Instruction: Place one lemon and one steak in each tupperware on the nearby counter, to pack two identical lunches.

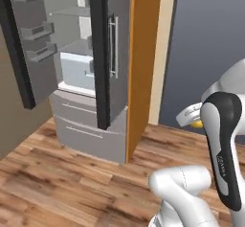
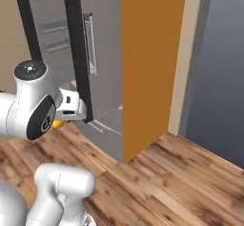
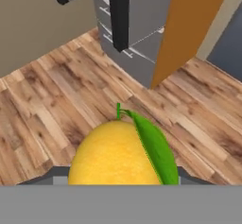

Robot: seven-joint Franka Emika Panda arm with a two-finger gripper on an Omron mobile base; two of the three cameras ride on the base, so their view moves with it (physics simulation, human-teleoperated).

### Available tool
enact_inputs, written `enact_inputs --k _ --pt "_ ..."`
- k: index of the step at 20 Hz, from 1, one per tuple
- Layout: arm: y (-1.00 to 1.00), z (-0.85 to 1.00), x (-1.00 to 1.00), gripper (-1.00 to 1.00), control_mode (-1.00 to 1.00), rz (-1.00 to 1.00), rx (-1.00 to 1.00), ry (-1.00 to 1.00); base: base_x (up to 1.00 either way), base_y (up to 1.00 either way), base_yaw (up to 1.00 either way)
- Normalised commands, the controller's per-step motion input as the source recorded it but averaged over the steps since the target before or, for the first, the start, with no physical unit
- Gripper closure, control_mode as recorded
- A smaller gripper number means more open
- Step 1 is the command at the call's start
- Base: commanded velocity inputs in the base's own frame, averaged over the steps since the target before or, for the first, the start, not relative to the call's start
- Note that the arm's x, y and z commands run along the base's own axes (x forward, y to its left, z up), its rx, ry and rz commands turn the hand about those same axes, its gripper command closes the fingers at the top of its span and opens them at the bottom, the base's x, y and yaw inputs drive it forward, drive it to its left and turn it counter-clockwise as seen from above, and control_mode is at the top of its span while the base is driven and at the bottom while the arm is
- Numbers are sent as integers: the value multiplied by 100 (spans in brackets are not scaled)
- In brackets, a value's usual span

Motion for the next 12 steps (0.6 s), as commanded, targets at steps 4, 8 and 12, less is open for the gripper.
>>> enact_inputs --k 4,8,12 --pt "0 0 0 100 100 0 0 0 -30 -19 66" --pt "0 0 0 100 100 0 0 0 -49 -20 63" --pt "0 0 0 100 100 0 0 0 -84 -15 56"
